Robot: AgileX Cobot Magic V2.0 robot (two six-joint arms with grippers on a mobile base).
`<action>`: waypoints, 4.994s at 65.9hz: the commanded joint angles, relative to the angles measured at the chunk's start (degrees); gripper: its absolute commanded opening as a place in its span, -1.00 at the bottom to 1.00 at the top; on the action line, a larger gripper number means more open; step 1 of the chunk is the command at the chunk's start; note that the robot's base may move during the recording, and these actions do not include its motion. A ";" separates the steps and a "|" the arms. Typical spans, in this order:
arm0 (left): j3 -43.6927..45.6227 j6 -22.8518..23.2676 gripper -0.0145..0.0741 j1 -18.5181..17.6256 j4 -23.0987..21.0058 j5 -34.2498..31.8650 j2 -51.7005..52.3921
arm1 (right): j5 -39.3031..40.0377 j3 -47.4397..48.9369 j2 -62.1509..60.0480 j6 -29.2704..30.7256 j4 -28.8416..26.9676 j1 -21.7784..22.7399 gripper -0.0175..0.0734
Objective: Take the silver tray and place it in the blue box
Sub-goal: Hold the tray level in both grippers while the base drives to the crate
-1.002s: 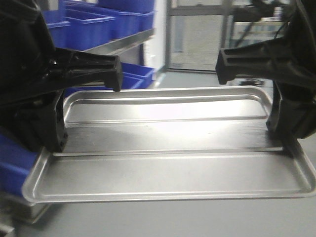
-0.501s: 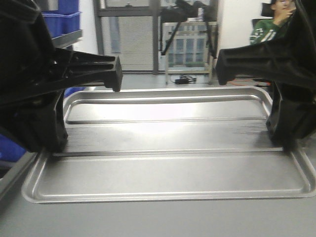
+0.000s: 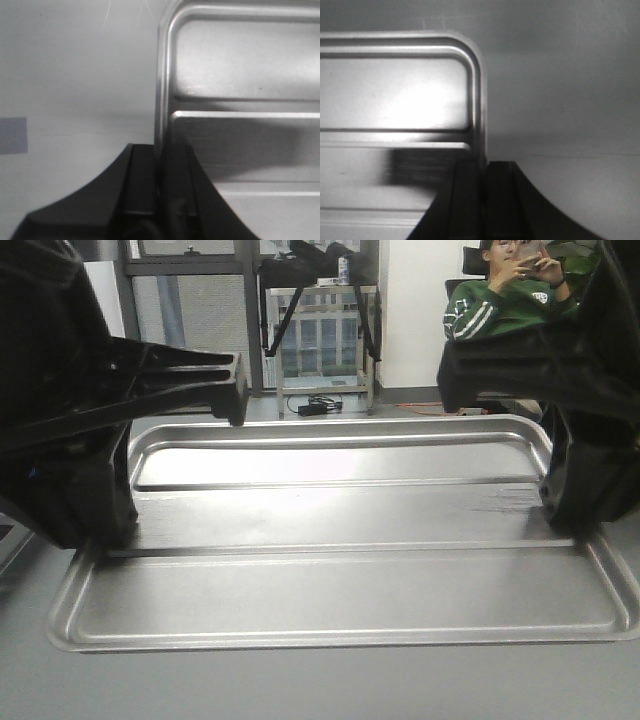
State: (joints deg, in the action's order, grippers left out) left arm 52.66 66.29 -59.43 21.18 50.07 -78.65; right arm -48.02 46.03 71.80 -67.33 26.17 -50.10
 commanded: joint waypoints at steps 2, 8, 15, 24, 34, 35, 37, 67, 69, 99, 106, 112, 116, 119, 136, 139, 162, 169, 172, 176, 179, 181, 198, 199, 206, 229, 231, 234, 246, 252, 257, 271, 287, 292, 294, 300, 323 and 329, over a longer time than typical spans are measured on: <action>1.58 -0.52 -0.91 -0.55 0.59 -2.51 1.73 | 3.63 1.63 -1.57 0.09 2.24 -0.30 -0.49; 1.58 -0.52 -0.91 -0.55 0.59 -2.51 1.73 | 3.63 1.63 -1.57 0.09 2.24 -0.30 -0.49; 1.58 -0.52 -0.91 -0.55 0.59 -2.51 1.73 | 3.63 1.63 -1.57 0.09 2.24 -0.30 -0.49; 1.58 -0.52 -0.91 -0.55 0.59 -2.51 1.73 | 3.63 1.63 -1.57 0.09 2.24 -0.30 -0.49; 1.58 -0.52 -0.91 -0.55 0.59 -2.51 1.73 | 3.63 1.63 -1.57 0.09 2.24 -0.30 -0.49; 1.58 -0.52 -0.91 -0.55 0.59 -2.51 1.73 | 3.63 1.63 -1.57 0.09 2.24 -0.30 -0.49; 1.58 -0.52 -0.91 -0.55 0.59 -2.51 1.73 | 3.63 1.63 -1.57 0.09 2.24 -0.30 -0.49; 1.58 -0.52 -0.91 -0.55 0.46 -2.51 1.73 | 3.70 1.63 -1.57 0.09 2.30 -0.30 -0.49; 1.58 -0.52 -0.91 -0.55 0.46 -2.51 1.73 | 3.70 1.63 -1.57 0.09 2.30 -0.30 -0.49; 1.58 -0.52 -0.91 -0.55 0.57 -2.51 1.73 | 3.40 1.63 -1.57 0.09 2.30 -0.30 -0.49; 1.58 -0.52 -0.91 -0.55 0.57 -2.51 1.73 | 3.40 1.63 -1.57 0.09 2.30 -0.30 -0.49; 1.58 -0.52 -0.91 -0.55 0.57 -2.51 1.73 | 3.40 1.63 -1.57 0.09 2.30 -0.30 -0.49; 1.58 -0.52 -0.91 -0.55 0.57 -2.51 1.73 | 3.34 1.63 -1.57 0.09 2.30 -0.30 -0.49; 1.58 -0.52 -0.91 -0.55 0.57 -2.51 1.73 | 3.10 1.63 -1.57 0.09 2.30 -0.30 -0.49; 1.58 -0.52 -0.91 -0.55 0.57 -2.51 1.73 | 2.06 1.63 -1.57 0.09 2.30 -0.30 -0.49; 1.58 -0.52 -0.91 -0.55 0.57 -2.51 1.73 | 2.06 1.63 -1.57 0.09 2.30 -0.30 -0.49; 1.58 -0.52 -0.91 -0.55 0.57 -2.51 1.73 | 2.05 1.63 -1.57 0.09 2.30 -0.30 -0.49; 1.58 -0.52 -0.91 -0.55 0.57 -2.51 1.73 | 1.75 1.63 -1.57 0.09 2.30 -0.30 -0.49; 1.58 -0.52 -0.91 -0.55 0.57 -2.51 1.73 | 1.75 1.63 -1.57 0.09 2.30 -0.30 -0.49; 1.58 -0.52 -0.91 -0.55 0.57 -2.51 1.73 | 1.75 1.63 -1.57 0.09 2.30 -0.30 -0.49; 1.58 -0.52 -0.91 -0.55 0.57 -2.51 1.73 | 1.70 1.63 -1.57 0.09 2.30 -0.30 -0.49; 1.58 -0.52 -0.91 -0.55 0.57 -2.51 1.73 | 1.70 1.63 -1.57 0.09 2.30 -0.30 -0.49; 1.58 -0.52 -0.91 -0.55 0.57 -2.51 1.73 | 1.58 1.63 -1.57 0.09 2.30 -0.30 -0.49; 1.58 -0.52 -0.91 -0.55 0.57 -2.51 1.73 | 1.58 1.63 -1.57 0.09 2.30 -0.30 -0.49; 1.58 -0.52 -0.91 -0.55 0.57 -2.51 1.73 | 1.52 1.63 -1.57 0.09 2.30 -0.30 -0.49; 1.58 -0.52 -0.91 -0.55 0.57 -2.51 1.73 | 1.47 1.63 -1.57 0.09 2.30 -0.30 -0.49; 1.58 -0.52 -0.91 -0.55 0.57 -2.51 1.73 | 1.47 1.63 -1.57 0.09 2.30 -0.30 -0.49; 1.58 -0.52 -0.91 -0.55 0.57 -2.51 1.73 | 1.44 1.63 -1.57 0.09 2.30 -0.30 -0.49; 1.58 -0.52 -0.91 -0.55 0.57 -2.51 1.73 | 1.44 1.63 -1.57 0.09 2.30 -0.30 -0.49; 1.58 -0.52 -0.91 -0.55 0.57 -2.51 1.73 | 1.44 1.63 -1.57 0.09 2.30 -0.30 -0.49; 1.58 -0.52 -0.91 -0.55 0.57 -2.51 1.73 | 1.44 1.63 -1.57 0.09 2.30 -0.30 -0.49; 1.58 -0.52 -0.91 -0.55 0.57 -2.51 1.73 | 1.44 1.63 -1.57 0.09 2.30 -0.30 -0.49; 1.58 -0.52 -0.91 -0.55 0.57 -2.51 1.73 | 1.34 1.63 -1.57 0.09 2.30 -0.30 -0.49; 1.58 -0.52 -0.91 -0.55 0.57 -2.51 1.73 | 1.34 1.63 -1.57 0.09 2.30 -0.30 -0.49; 1.58 -0.52 -0.91 -0.55 0.57 -2.51 1.73 | 1.34 1.63 -1.57 0.09 2.30 -0.30 -0.49; 1.58 -0.52 -0.91 -0.55 0.57 -2.51 1.73 | 1.34 1.63 -1.57 0.09 2.30 -0.30 -0.49; 1.58 -0.52 -0.91 -0.55 0.57 -2.51 1.73 | 1.27 1.63 -1.57 0.09 2.30 -0.30 -0.49; 1.58 -0.52 -0.91 -0.55 0.57 -2.51 1.73 | 1.11 1.63 -1.57 0.09 2.30 -0.30 -0.49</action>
State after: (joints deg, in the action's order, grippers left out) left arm 52.66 66.25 -59.43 21.05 49.19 -78.65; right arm -49.16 46.03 71.80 -67.33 26.22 -50.10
